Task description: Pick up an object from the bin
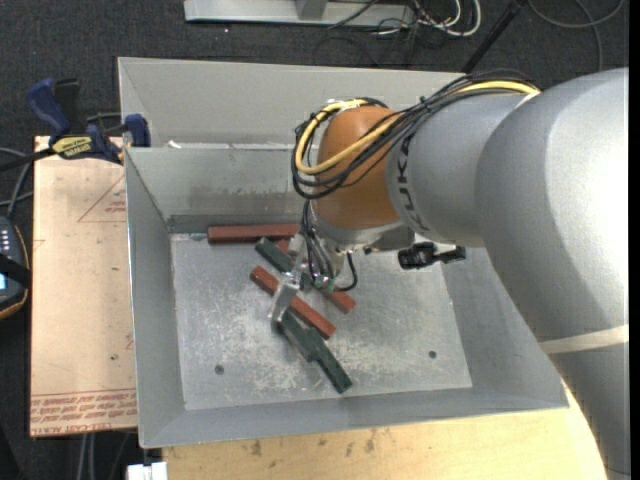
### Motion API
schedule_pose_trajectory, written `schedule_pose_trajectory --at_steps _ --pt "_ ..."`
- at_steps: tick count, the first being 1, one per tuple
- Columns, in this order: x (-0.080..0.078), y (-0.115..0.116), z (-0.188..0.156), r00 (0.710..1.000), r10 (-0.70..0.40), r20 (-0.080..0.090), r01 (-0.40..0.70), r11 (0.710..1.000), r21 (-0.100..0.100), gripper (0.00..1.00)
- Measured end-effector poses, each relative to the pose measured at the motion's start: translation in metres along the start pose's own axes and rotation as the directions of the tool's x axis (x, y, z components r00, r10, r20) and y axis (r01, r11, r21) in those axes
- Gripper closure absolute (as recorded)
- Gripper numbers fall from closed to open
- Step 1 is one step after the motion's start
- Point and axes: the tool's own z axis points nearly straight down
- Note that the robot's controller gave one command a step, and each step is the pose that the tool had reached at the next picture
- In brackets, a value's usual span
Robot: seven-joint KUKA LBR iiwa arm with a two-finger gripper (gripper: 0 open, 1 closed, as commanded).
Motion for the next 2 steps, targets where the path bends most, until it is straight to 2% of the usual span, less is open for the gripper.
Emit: schedule_pose_trajectory --at_steps 1,2 --pt "-0.0014 0.0001 -0.0006 1.000 -0.002 0.008 0.002 1.000 -0.002 1.00" --pt "-0.0013 0.0003 -0.0008 1.000 -0.002 0.008 0.002 1.000 -0.002 1.00"
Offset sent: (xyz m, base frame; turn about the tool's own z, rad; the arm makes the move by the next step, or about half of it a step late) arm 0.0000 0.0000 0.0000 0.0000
